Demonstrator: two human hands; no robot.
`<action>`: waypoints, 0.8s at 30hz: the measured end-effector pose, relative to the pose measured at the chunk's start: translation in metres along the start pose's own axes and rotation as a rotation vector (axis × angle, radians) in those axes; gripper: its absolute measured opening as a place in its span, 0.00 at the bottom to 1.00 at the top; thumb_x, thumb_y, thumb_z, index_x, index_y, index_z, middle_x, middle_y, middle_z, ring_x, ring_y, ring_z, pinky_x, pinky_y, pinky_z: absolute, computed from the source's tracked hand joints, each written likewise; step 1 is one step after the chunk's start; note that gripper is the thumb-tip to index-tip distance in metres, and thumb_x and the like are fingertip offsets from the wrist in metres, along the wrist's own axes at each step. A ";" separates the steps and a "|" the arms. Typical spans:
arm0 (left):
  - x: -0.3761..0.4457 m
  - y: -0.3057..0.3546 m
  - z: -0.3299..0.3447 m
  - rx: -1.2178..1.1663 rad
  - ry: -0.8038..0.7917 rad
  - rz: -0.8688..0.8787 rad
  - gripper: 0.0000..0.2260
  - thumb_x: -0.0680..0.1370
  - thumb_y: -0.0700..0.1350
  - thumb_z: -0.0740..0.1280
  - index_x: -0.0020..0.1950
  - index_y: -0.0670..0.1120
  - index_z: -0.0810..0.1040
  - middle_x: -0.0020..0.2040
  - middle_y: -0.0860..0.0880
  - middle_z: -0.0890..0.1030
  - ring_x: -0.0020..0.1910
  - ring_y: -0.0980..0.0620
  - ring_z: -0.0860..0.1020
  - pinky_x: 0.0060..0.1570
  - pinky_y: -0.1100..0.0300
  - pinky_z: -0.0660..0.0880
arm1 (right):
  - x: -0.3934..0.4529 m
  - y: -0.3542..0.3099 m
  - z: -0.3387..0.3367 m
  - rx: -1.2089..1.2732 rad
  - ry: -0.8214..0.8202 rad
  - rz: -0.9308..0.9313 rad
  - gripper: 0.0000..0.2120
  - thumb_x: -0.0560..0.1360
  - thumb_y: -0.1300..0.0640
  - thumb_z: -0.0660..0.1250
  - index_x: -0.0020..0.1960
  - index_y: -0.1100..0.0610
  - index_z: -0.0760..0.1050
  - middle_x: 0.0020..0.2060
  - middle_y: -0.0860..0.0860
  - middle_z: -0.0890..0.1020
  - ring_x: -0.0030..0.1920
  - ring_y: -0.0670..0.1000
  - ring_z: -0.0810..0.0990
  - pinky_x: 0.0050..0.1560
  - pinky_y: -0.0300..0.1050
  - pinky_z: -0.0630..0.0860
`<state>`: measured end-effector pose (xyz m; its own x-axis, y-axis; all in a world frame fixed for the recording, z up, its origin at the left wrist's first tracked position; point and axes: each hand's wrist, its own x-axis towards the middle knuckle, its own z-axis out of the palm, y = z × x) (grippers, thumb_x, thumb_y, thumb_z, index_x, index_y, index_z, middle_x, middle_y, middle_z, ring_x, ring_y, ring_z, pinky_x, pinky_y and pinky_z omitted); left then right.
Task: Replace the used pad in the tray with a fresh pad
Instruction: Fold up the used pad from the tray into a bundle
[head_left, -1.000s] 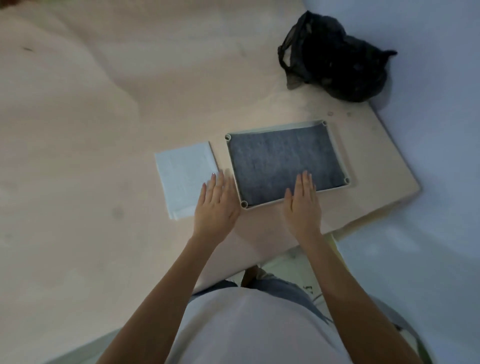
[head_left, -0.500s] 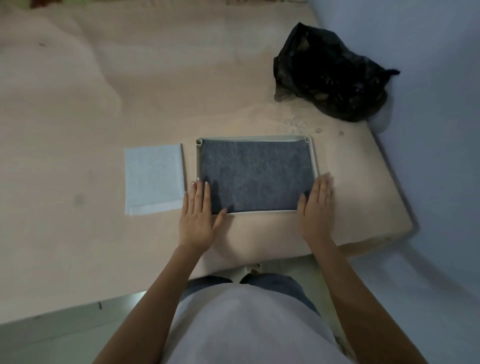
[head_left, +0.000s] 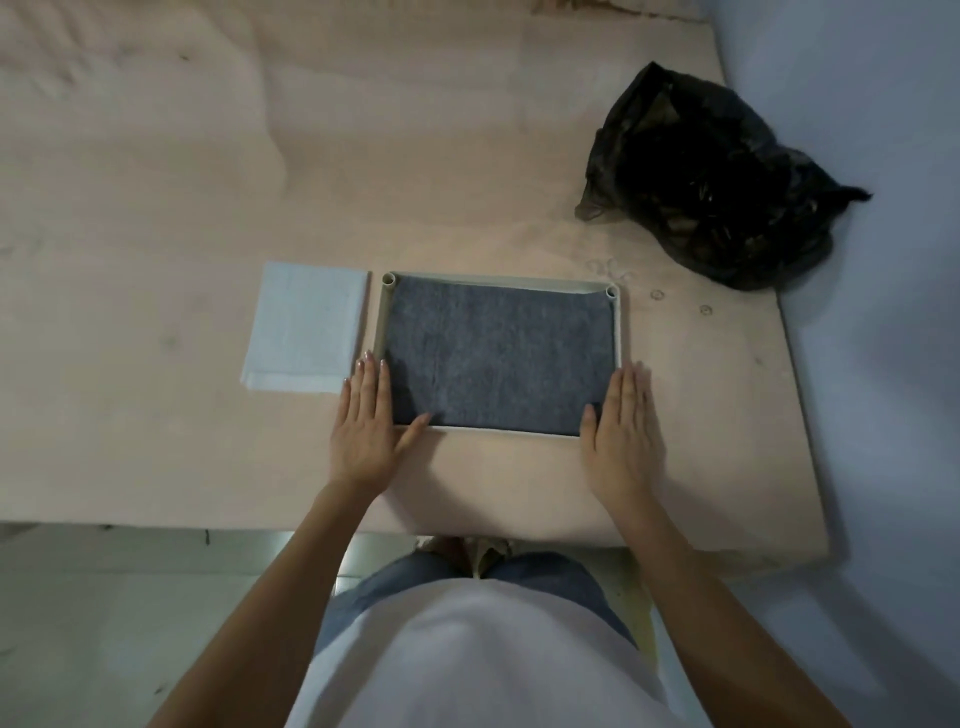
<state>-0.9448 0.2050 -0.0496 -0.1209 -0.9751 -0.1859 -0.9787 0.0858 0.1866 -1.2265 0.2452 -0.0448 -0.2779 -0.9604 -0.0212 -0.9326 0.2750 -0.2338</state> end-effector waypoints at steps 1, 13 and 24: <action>0.001 0.000 0.000 -0.004 0.001 -0.008 0.45 0.71 0.73 0.34 0.78 0.44 0.41 0.78 0.46 0.41 0.76 0.51 0.39 0.75 0.55 0.39 | 0.003 0.000 0.001 0.007 -0.006 -0.004 0.31 0.79 0.48 0.44 0.75 0.67 0.53 0.75 0.61 0.57 0.76 0.57 0.52 0.75 0.45 0.45; 0.016 0.019 -0.014 0.016 0.162 0.098 0.36 0.77 0.64 0.48 0.75 0.38 0.59 0.76 0.39 0.58 0.76 0.42 0.56 0.74 0.50 0.48 | 0.009 0.001 -0.006 0.088 0.087 0.052 0.24 0.78 0.51 0.51 0.66 0.65 0.72 0.71 0.62 0.67 0.70 0.60 0.67 0.67 0.52 0.64; 0.111 0.195 -0.048 0.047 -0.062 0.373 0.17 0.80 0.47 0.57 0.66 0.42 0.68 0.66 0.43 0.68 0.66 0.44 0.66 0.60 0.51 0.66 | 0.000 0.001 -0.017 -0.058 0.102 0.111 0.07 0.67 0.58 0.66 0.38 0.61 0.78 0.54 0.63 0.80 0.54 0.62 0.80 0.47 0.53 0.78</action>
<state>-1.1414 0.1037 0.0122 -0.4785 -0.8612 -0.1714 -0.8719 0.4430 0.2086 -1.2317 0.2459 -0.0285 -0.3990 -0.9153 0.0556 -0.9059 0.3841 -0.1786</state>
